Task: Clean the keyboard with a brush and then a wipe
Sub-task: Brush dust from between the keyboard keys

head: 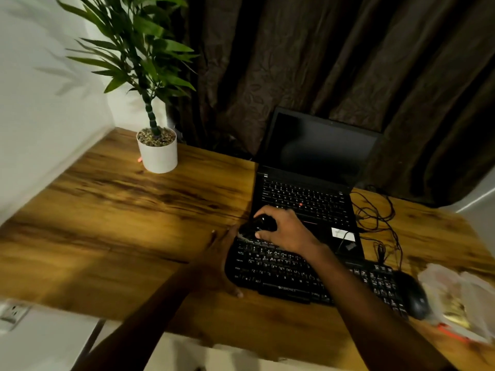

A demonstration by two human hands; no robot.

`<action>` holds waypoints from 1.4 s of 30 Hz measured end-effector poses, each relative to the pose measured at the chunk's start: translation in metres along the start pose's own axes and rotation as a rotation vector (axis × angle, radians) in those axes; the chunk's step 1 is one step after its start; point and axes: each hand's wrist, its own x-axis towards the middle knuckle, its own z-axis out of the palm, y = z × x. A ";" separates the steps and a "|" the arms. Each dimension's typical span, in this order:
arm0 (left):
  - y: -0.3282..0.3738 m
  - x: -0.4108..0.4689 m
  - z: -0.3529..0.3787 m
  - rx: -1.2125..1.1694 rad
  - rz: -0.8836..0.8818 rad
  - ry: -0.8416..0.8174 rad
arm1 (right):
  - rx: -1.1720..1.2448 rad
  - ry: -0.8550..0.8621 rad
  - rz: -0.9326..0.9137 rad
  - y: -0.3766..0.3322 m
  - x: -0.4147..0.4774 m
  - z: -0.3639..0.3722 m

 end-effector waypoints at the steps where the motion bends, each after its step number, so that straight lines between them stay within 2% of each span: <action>1: 0.007 -0.004 -0.003 -0.039 -0.002 0.006 | -0.004 -0.006 -0.014 -0.001 0.000 0.000; 5: 0.020 -0.008 -0.009 -0.141 -0.010 0.047 | -0.011 -0.036 -0.006 -0.003 0.003 -0.005; 10: 0.008 -0.001 -0.004 -0.126 -0.015 0.005 | -0.082 -0.064 0.015 -0.001 0.003 -0.011; 16: 0.007 0.002 -0.002 -0.094 -0.007 0.037 | -0.141 -0.076 0.061 0.009 0.002 -0.019; 21: 0.004 0.002 0.003 -0.080 -0.012 0.063 | -0.126 -0.029 -0.030 0.001 0.010 -0.006; 24: 0.009 0.000 0.002 -0.085 0.022 0.090 | -0.058 0.059 -0.070 0.002 0.012 0.005; 27: 0.011 0.000 0.000 -0.059 0.035 0.080 | -0.030 0.129 -0.068 0.010 0.008 0.007; 33: 0.002 0.004 0.004 -0.016 0.032 0.063 | -0.082 0.128 -0.014 0.024 -0.003 -0.005; 36: 0.002 0.003 0.005 -0.018 0.029 0.078 | -0.129 0.138 -0.054 0.015 0.000 0.001; 42: 0.007 0.002 0.004 -0.036 0.024 0.100 | -0.003 0.254 -0.059 0.004 0.008 0.023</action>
